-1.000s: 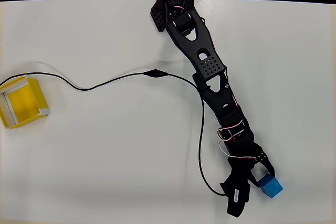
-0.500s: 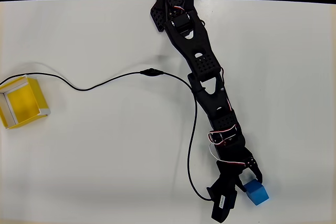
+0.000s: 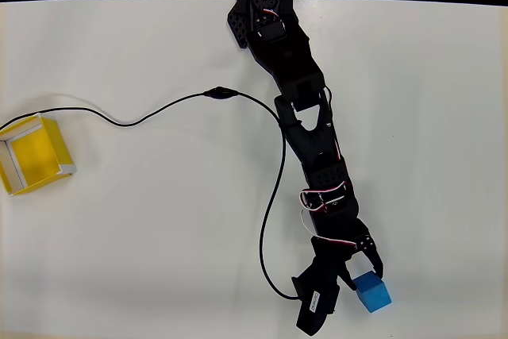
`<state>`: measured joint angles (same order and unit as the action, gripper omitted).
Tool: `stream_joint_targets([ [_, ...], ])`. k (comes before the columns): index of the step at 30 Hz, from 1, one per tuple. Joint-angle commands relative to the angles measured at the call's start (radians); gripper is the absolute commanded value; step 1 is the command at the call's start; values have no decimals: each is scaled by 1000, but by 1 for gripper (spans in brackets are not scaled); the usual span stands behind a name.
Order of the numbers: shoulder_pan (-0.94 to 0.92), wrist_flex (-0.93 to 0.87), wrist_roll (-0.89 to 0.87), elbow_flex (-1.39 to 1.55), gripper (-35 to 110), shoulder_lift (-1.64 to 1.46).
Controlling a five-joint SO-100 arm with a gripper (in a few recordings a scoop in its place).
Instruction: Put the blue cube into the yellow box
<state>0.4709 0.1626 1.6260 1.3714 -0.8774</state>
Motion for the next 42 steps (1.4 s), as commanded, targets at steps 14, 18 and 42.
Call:
stream_joint_targets([
  [14, -195, 41, 11, 476, 19, -801],
  [18, -275, 18, 17, 551, 18, -894],
  [42, -925, -69, 46, 1005, 18, -1359],
])
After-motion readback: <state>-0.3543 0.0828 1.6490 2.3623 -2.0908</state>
